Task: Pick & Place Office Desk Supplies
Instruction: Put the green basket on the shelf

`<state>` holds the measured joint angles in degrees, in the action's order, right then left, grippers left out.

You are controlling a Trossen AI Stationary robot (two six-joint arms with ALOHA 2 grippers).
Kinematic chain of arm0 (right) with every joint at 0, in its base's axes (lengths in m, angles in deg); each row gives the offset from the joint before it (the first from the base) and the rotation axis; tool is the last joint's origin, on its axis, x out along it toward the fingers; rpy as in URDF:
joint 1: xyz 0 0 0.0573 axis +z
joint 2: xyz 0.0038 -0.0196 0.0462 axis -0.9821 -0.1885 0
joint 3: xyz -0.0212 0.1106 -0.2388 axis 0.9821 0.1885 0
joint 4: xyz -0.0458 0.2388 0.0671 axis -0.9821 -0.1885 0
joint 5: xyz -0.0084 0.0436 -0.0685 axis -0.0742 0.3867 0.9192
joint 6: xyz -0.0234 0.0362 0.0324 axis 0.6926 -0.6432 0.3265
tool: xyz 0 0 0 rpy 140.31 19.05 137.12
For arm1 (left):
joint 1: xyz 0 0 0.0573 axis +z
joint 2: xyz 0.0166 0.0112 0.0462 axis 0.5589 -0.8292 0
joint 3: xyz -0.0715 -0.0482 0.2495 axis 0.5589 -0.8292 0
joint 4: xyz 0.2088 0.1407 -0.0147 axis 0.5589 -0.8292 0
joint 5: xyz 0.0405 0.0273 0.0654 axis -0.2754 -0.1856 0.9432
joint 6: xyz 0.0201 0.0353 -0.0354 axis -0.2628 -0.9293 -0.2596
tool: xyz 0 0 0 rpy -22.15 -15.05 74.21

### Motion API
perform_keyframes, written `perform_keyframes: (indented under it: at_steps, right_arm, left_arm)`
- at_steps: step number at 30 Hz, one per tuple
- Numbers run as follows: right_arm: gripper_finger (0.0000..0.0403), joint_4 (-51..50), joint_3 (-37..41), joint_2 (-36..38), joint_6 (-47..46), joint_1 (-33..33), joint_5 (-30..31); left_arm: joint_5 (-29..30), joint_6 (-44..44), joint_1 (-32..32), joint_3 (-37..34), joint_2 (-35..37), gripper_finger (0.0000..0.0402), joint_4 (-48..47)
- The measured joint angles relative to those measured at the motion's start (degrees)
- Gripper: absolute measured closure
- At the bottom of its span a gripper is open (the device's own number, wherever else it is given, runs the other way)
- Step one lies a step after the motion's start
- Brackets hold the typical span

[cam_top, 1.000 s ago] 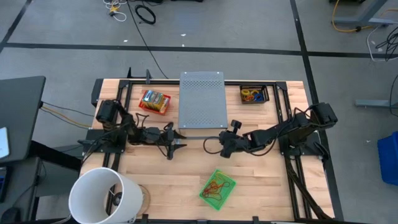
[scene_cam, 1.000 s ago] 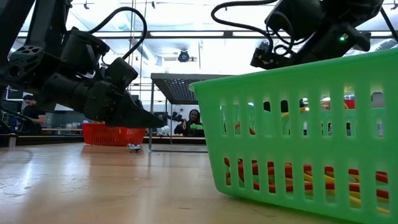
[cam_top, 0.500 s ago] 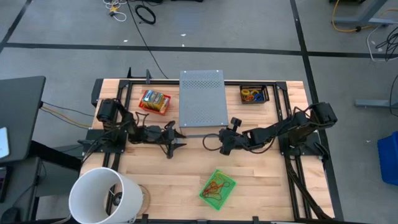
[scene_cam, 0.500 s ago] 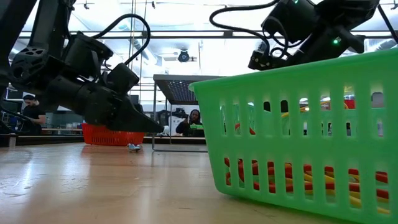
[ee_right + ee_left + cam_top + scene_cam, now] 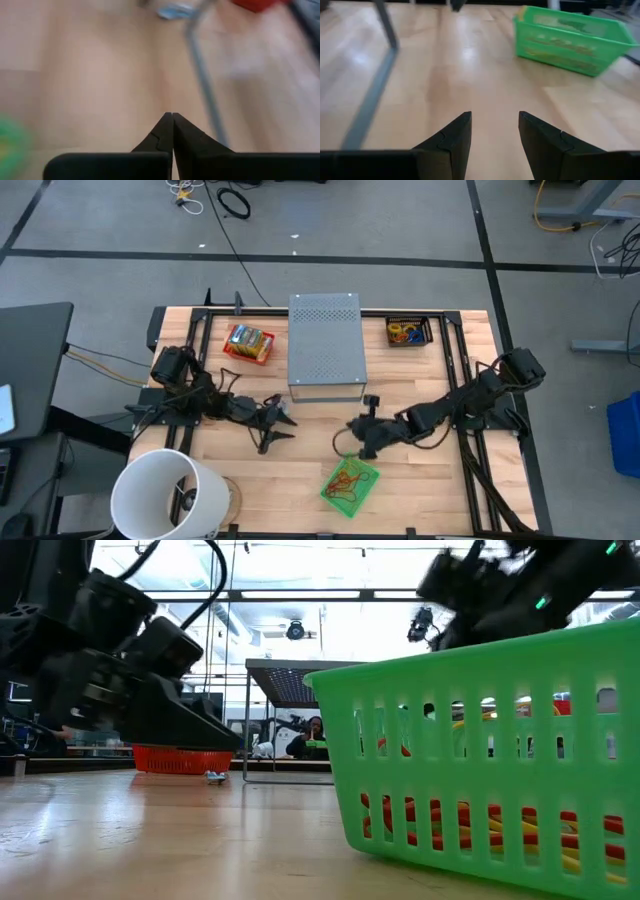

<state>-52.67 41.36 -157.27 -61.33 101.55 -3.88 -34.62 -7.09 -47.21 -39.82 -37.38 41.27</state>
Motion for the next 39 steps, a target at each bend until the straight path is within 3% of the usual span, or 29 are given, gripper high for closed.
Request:
perform_keyframes:
  at_steps: [9, 18, 24, 33, 39]
  right_arm:
    - [0.0365, -6.0, -9.9, 0.0, 5.9, 8.1, -13.3]
    - [0.0264, -17.5, -18.3, 0.0, 7.1, 14.3, -14.3]
    - [0.0208, -19.9, -19.2, -0.1, 7.1, 16.7, -14.2]
    - [0.0206, -27.9, -20.1, -4.9, 9.9, 18.3, -19.6]
    - [0.0206, -37.2, -24.7, -9.4, 11.9, 18.5, -19.8]
  left_arm:
    - [3.6, 1.1, -4.5, 0.0, 0.0, 0.0232, 0.0]
    - [3.9, 0.9, -4.8, 0.0, 0.0, 0.0232, 0.0]
    - [3.9, 0.9, -4.8, 0.0, 0.0, 0.0232, -0.1]
    - [3.6, 2.6, -5.1, 0.0, 0.0, 0.0232, -1.1]
    - [3.8, 2.9, -5.6, 0.0, 0.0, 0.0232, -1.1]
